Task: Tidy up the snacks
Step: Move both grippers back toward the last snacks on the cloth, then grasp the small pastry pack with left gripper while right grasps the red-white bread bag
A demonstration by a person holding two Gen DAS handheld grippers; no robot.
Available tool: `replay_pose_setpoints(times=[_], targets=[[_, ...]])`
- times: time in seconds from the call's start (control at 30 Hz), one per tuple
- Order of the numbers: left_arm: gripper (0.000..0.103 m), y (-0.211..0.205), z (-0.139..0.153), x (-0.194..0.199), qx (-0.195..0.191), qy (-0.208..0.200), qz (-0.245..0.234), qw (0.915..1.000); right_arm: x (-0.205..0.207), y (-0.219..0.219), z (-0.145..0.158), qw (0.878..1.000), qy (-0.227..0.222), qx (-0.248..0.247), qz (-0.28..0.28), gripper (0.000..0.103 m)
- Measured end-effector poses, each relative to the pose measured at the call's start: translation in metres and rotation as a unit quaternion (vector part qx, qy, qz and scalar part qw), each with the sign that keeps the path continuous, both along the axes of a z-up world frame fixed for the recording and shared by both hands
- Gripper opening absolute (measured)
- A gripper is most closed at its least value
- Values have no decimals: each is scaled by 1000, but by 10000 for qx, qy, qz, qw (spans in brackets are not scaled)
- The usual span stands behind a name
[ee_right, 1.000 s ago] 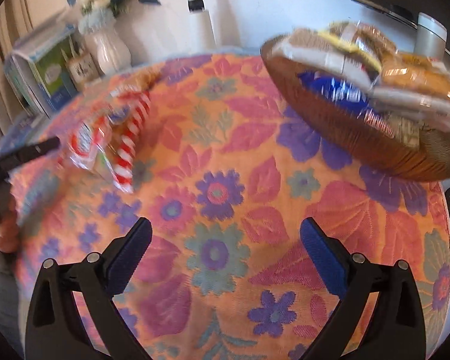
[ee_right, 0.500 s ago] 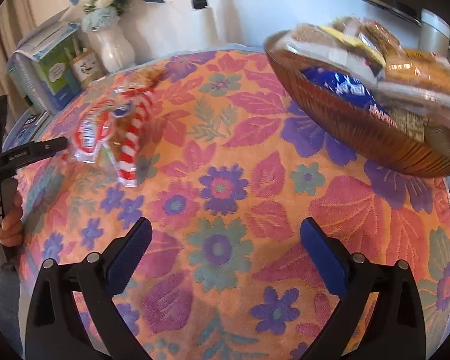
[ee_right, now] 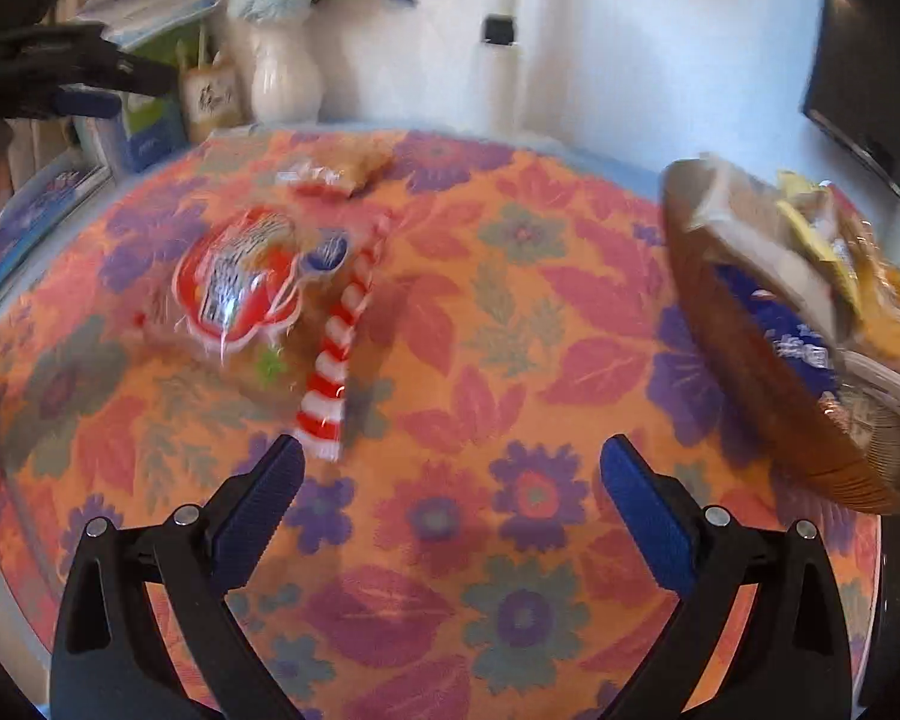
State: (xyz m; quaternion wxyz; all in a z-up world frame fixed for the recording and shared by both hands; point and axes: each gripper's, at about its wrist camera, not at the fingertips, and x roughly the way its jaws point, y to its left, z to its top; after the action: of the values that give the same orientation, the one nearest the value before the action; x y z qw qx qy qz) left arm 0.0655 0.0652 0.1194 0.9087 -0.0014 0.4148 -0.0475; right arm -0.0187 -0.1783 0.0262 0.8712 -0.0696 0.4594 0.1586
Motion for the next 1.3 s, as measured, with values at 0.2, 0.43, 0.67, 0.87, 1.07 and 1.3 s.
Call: replay_pose_setpoints(times=[0.2, 0.43, 0.67, 0.87, 1.07, 1.3], targets=[[97, -12, -22, 50, -299, -104, 30, 9995, 4, -15, 1, 9990, 131, 409, -109, 98], [97, -17, -51, 97, -896, 225, -245, 9954, -5, 7, 3, 9996, -127, 34, 246, 98], [97, -11, -83, 106, -1596, 247, -374, 9862, 0, 19, 19, 9954, -39, 186, 935, 98], [97, -8, -84, 113, -1842, 392, -691, 9797, 29, 57, 40, 9814, -246, -238, 1888, 98], [96, -27, -93, 113, -1170, 594, -717, 9888, 70, 93, 22, 9540, 311, -239, 2971, 98], [62, -41, -103, 113, -504, 688, -553, 9948, 94, 115, -10, 9256, 1353, -56, 3534, 98]])
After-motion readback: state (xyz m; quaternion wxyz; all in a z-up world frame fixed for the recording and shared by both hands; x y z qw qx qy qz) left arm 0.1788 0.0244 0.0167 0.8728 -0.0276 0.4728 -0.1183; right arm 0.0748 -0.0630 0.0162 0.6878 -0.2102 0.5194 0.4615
